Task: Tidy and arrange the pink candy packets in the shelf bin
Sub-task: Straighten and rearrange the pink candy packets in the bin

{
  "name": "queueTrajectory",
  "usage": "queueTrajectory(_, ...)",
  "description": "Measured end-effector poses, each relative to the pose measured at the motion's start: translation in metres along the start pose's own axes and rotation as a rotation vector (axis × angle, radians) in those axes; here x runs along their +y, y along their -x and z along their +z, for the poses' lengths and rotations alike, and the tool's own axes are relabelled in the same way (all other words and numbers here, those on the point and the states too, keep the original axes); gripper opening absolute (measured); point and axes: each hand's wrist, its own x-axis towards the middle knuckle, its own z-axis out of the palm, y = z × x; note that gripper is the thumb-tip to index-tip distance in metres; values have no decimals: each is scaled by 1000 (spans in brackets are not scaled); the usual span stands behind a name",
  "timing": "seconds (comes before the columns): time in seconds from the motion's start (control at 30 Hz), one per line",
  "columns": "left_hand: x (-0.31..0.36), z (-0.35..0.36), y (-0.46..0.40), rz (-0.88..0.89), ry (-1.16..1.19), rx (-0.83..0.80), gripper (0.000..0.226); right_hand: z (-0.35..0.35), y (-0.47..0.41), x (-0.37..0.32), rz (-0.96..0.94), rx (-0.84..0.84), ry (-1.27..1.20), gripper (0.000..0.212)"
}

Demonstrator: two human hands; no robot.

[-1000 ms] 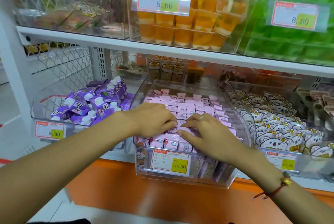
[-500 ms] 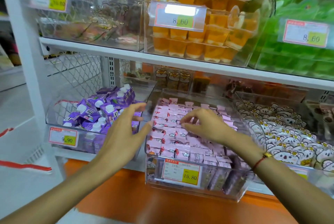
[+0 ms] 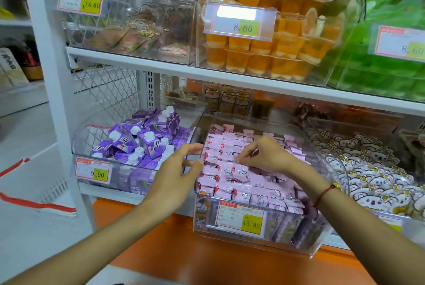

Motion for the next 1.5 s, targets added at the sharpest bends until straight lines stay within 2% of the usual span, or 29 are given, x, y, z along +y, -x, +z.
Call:
queueTrajectory(0.1, 1, 0, 1, -5, -11, -5, 25, 3, 3, -3, -1, 51, -27, 15)
queueTrajectory(0.2, 2, 0, 1, 0, -26, -10, 25, 9, 6, -7, -115, 271, 166, 16)
queueTrajectory(0.23, 2, 0, 1, 7, -25, -11, 25, 9, 8, -8, -150, 353, 158, 14)
queueTrajectory(0.4, 4, -1, 2, 9, -99, 17, 28, -4, 25, -19, -297, 844, -162, 7)
queueTrajectory(0.5, 13, -1, -1, 230, -240, 150, 40, -13, 42, -24, -310, 1005, -391, 8)
queueTrajectory(0.57, 28, 4, -3, 384, -267, 108, 49, -10, 51, -24, -209, 948, -582, 11)
queueTrajectory(0.67, 42, 15, -3, 504, -371, -35, 61, -1, 61, -22, -1, 732, -889, 15)
queueTrajectory(0.77, 45, 16, 0, 600, -397, -15, 49, 2, 69, -23, 84, 530, -1142, 22)
queueTrajectory(0.83, 46, 11, 2, 512, -217, -12, 39, 0, 72, -24, 109, 415, -1192, 25)
queueTrajectory(0.93, 50, 8, 0, 92, 223, -46, 28, 0, 75, -21, 101, 402, -925, 40)
queueTrajectory(1.0, 46, 8, -1, -108, 330, -55, 32, 2, 81, -24, -73, 457, -594, 43)
queueTrajectory(1.1, 46, 9, 1, -201, 395, -107, 44, 7, 86, -30, -390, 455, -48, 58)
queueTrajectory(1.17, 48, 11, 2, -215, 400, -123, 50, 11, 84, -30, -496, 483, 202, 51)
queueTrajectory(1.23, 50, 11, 0, -236, 368, -105, 56, 14, 82, -28, -491, 475, 227, 41)
queueTrajectory(1.33, 50, 6, -4, -178, 290, -127, 64, 14, 80, -26, -421, 396, -51, 36)
queueTrajectory(1.43, 47, 5, -1, 78, 179, -144, 33, 15, 76, -22, -350, 337, -243, 33)
queueTrajectory(1.5, 47, 3, -3, 161, 149, -120, 25, 17, 72, -17, -340, 314, -275, 38)
